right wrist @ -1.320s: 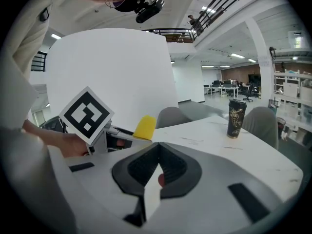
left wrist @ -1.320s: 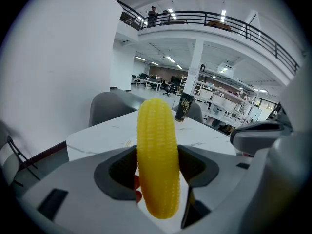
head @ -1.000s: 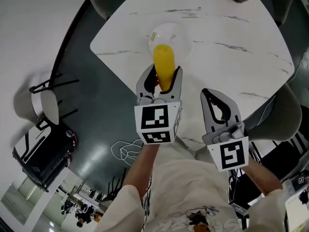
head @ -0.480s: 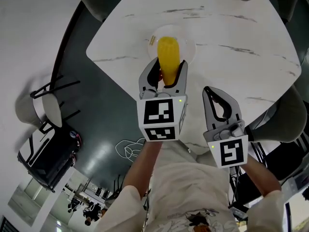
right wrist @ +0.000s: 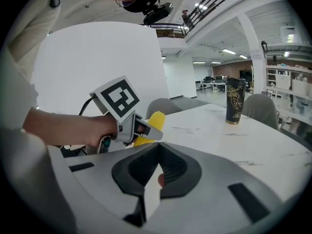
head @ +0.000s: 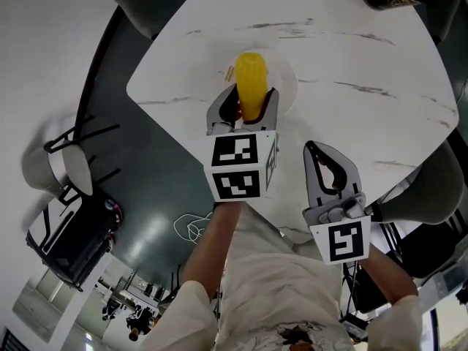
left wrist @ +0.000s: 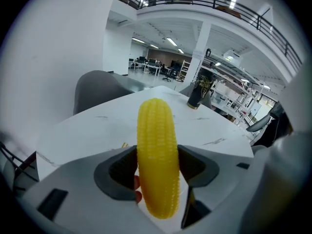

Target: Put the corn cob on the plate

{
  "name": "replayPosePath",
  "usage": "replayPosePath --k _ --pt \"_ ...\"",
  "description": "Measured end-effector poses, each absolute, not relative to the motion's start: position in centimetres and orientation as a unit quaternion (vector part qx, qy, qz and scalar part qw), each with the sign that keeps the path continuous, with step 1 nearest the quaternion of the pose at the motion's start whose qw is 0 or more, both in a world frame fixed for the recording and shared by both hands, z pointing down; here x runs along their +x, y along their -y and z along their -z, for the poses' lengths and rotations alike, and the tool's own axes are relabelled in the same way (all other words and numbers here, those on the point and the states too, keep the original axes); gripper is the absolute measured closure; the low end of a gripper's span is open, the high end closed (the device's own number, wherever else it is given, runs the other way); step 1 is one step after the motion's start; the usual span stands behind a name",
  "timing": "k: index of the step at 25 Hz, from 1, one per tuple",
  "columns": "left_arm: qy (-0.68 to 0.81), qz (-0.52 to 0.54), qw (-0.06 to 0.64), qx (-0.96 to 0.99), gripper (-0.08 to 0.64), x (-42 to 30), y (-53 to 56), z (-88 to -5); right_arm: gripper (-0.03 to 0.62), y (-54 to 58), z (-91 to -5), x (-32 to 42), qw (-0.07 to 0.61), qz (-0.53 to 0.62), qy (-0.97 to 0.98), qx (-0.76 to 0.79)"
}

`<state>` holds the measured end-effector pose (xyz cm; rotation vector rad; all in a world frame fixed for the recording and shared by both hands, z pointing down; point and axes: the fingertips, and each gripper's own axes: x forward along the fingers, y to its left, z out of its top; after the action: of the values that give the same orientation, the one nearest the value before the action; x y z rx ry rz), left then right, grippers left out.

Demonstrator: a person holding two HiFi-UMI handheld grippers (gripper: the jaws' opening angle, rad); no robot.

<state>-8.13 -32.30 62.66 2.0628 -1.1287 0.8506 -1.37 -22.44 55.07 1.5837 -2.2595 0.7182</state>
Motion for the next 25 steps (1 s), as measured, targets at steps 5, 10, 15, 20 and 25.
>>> replayPosePath --k 5,10,15,20,25 --pt "0.421 -0.347 0.325 0.772 0.299 -7.9 32.7 -64.3 0.595 22.8 -55.5 -0.6 0.145 -0.255 0.776 0.559" --pt "0.419 -0.357 0.332 0.766 0.299 -7.7 32.8 -65.2 0.595 22.9 -55.7 0.0 0.146 -0.255 0.773 0.562" --pt "0.423 -0.361 0.329 0.763 0.299 -8.0 32.6 -65.6 0.595 22.2 -55.8 -0.2 0.150 -0.257 0.772 0.562" --pt "0.436 -0.347 0.326 0.764 0.299 -8.6 32.8 -65.4 0.595 21.6 -55.9 -0.7 0.149 -0.260 0.774 0.558" --pt "0.436 -0.324 0.316 0.778 0.299 -8.1 33.3 -63.7 0.595 21.2 -55.6 -0.7 0.150 -0.261 0.774 0.557"
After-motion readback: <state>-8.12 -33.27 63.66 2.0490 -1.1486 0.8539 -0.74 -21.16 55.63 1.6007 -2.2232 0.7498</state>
